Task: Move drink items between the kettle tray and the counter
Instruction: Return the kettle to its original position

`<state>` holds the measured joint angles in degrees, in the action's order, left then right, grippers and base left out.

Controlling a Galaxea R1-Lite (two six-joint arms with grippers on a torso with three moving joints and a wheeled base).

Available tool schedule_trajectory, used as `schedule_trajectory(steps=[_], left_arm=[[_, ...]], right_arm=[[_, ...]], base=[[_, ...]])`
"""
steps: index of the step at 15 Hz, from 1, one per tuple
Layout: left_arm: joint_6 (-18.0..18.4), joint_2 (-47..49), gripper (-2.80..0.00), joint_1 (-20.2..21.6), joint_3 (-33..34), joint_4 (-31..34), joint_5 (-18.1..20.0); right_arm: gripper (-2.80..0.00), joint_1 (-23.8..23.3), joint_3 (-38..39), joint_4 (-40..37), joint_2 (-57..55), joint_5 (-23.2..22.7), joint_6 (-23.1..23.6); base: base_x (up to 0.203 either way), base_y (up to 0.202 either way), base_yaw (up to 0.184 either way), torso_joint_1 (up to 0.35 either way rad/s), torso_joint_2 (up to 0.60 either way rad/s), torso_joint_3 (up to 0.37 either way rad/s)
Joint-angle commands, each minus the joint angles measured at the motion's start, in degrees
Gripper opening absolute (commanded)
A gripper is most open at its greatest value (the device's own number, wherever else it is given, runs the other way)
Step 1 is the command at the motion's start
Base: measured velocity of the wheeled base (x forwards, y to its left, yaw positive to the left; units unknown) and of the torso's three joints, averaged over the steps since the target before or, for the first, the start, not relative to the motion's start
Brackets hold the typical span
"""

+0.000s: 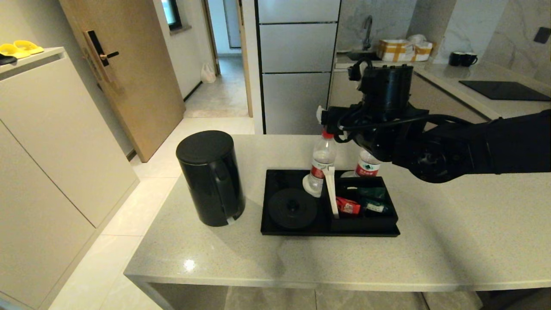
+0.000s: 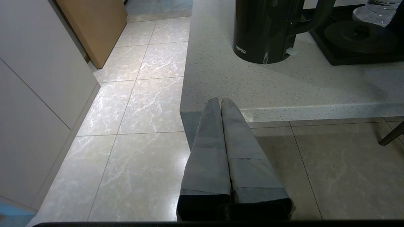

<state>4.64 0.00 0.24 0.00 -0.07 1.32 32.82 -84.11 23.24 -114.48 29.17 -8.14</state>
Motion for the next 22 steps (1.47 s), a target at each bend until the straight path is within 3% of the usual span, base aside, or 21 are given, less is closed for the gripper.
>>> schedule_trajectory(steps=[1, 5, 8, 12, 14, 17, 19, 22], left_arm=[[0.0, 0.0, -2.80, 0.0, 0.0, 0.0, 0.0], [0.0, 0.0, -2.80, 0.0, 0.1, 0.0, 0.0], [0.0, 0.0, -2.80, 0.0, 0.0, 0.0, 0.0], [0.0, 0.0, -2.80, 0.0, 0.0, 0.0, 0.1], [0.0, 0.0, -2.80, 0.0, 0.0, 0.0, 0.0], [0.0, 0.0, -2.80, 0.0, 0.0, 0.0, 0.0], [0.0, 0.0, -2.80, 0.0, 0.0, 0.0, 0.1], [0.0, 0.0, -2.80, 0.0, 0.0, 0.0, 0.0]], right_arm=[[-2.80, 0.4, 0.6, 0.1, 2.8, 1.1, -0.1], [-2.80, 0.3, 2.8, -1.4, 7.8, 4.6, 0.4], [-2.80, -2.5, 2.0, -7.3, 13.7, 4.7, 3.4], [-2.80, -6.5, 5.9, -16.1, 26.1, 7.6, 3.6], [-2.80, -7.0, 9.1, -20.4, 34.2, 11.6, 3.6], [-2.80, -8.8, 13.0, -29.3, 45.8, 21.3, 3.6], [-2.80, -15.1, 17.5, -33.1, 52.5, 25.7, 3.7], [-2.80, -21.2, 28.2, -35.2, 62.6, 27.7, 3.9]], base=[[0.000, 0.000, 0.000, 0.000, 0.00, 0.000], [0.000, 0.000, 0.000, 0.000, 0.00, 0.000], [0.000, 0.000, 0.000, 0.000, 0.00, 0.000], [0.000, 0.000, 0.000, 0.000, 0.00, 0.000], [0.000, 0.000, 0.000, 0.000, 0.00, 0.000], [0.000, 0.000, 0.000, 0.000, 0.00, 0.000], [0.000, 0.000, 0.000, 0.000, 0.00, 0.000], [0.000, 0.000, 0.000, 0.000, 0.00, 0.000]])
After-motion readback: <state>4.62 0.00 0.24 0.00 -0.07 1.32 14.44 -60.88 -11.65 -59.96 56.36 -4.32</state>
